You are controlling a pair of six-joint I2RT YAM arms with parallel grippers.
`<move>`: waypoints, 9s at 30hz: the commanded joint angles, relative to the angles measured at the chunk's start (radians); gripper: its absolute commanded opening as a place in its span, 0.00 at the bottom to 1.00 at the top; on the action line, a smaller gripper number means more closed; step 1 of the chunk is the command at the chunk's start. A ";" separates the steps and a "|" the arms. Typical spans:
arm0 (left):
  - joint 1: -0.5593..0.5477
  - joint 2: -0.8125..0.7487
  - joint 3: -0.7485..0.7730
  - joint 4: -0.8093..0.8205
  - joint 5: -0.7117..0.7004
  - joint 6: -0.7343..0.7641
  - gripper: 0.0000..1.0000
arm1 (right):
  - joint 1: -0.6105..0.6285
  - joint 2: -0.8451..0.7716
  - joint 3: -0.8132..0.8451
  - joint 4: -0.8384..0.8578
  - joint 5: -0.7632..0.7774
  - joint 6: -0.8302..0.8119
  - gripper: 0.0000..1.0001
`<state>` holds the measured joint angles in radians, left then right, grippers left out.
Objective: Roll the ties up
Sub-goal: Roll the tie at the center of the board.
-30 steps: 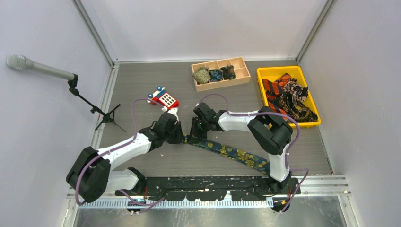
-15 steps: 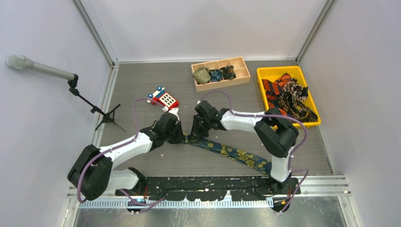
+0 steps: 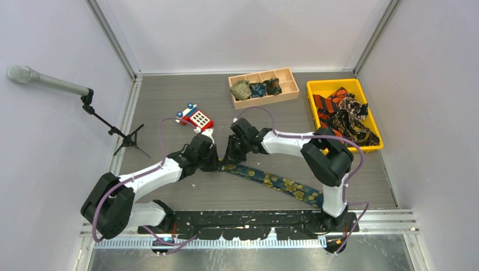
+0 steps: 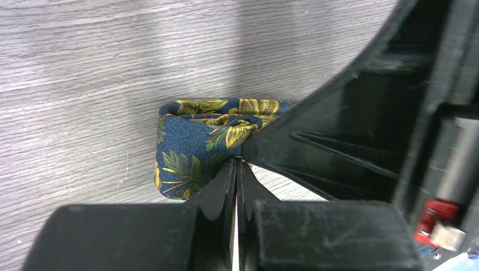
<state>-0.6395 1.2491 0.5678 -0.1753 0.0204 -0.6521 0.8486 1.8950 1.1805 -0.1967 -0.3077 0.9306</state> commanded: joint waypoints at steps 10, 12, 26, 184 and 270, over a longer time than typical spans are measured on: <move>0.003 -0.044 0.048 -0.058 0.005 -0.024 0.07 | -0.003 0.079 0.040 0.035 -0.008 0.011 0.14; 0.004 -0.073 0.069 -0.094 -0.012 -0.016 0.11 | -0.003 0.085 0.040 0.031 -0.006 0.012 0.14; 0.067 -0.007 0.109 -0.142 -0.065 0.079 0.18 | -0.002 0.084 0.036 0.025 -0.006 0.013 0.14; 0.342 -0.260 -0.158 0.059 0.215 0.029 0.00 | 0.056 0.199 0.201 0.009 -0.067 0.037 0.14; -0.085 -0.036 0.038 -0.096 -0.496 0.121 0.00 | -0.006 0.075 0.089 0.016 -0.087 -0.006 0.14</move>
<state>-0.7136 1.2030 0.5789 -0.2600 -0.4465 -0.5209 0.8539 2.0258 1.2778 -0.1959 -0.4049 0.9470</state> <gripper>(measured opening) 0.305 0.140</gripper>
